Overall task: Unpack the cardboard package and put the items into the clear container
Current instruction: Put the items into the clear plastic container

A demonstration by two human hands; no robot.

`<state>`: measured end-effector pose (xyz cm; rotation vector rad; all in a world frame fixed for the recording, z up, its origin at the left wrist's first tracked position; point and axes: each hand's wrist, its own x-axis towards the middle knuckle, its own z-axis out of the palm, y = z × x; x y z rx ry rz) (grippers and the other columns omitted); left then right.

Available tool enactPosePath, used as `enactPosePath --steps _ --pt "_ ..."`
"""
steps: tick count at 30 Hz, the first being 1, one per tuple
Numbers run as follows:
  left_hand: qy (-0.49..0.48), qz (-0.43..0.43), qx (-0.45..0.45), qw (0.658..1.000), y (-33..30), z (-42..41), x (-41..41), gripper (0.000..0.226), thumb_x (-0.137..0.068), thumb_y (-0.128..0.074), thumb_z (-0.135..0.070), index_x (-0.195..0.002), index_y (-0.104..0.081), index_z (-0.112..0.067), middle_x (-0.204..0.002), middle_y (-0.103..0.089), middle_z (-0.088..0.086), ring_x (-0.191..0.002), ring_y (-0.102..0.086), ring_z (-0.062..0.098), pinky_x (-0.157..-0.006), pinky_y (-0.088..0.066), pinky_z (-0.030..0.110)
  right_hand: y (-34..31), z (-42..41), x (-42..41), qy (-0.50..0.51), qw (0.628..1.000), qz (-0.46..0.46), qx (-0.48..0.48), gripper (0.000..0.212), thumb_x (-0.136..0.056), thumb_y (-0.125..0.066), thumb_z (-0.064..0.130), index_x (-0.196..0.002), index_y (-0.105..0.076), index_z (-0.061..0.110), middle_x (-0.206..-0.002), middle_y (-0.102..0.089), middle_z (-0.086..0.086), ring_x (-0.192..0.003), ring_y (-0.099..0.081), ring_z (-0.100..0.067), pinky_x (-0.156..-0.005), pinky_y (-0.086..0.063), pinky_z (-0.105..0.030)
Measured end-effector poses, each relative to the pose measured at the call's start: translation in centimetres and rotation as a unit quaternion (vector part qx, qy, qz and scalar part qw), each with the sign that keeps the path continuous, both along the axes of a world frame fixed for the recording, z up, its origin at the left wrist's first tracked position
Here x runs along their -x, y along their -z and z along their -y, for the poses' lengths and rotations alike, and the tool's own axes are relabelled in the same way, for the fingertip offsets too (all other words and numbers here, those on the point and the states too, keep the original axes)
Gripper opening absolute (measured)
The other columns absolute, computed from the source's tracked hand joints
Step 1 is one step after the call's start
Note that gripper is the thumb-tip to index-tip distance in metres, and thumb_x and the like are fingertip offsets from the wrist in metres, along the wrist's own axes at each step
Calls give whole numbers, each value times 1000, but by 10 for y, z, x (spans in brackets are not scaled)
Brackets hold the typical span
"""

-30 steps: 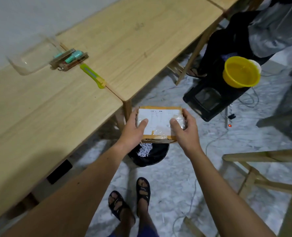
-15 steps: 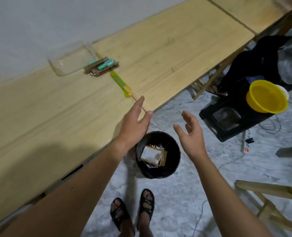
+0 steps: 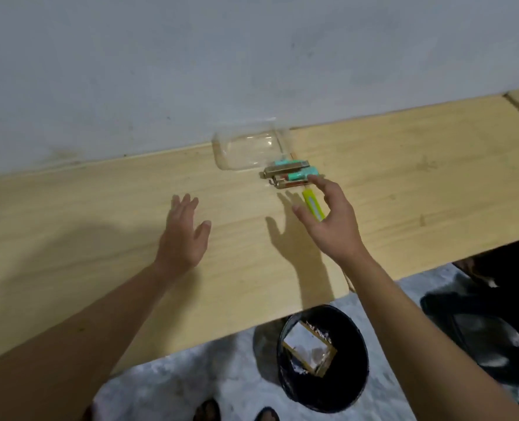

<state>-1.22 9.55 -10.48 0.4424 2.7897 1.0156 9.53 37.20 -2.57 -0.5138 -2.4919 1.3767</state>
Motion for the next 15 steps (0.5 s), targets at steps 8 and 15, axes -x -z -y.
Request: enactPosePath --steps 8,15 --pt "71 -98 172 978 23 12 6 73 -98 -33 -39 -156 -35 6 -167 -29 26 -158 -22 38 -128 -20 53 27 -34 75 -77 991 42 -103 70 -79 -75 10 -145 -52 13 -151 -48 -8 -139 -46 -27 -117 -35 -27" --pt "77 -118 236 961 22 5 9 78 -95 -33 -38 -159 -25 5 -171 -20 24 -161 -13 34 -130 -15 55 46 -63 108 -116 968 124 -184 75 -74 -77 12 -145 -52 16 -147 -49 -6 -130 -53 -35 -115 -43 -47"
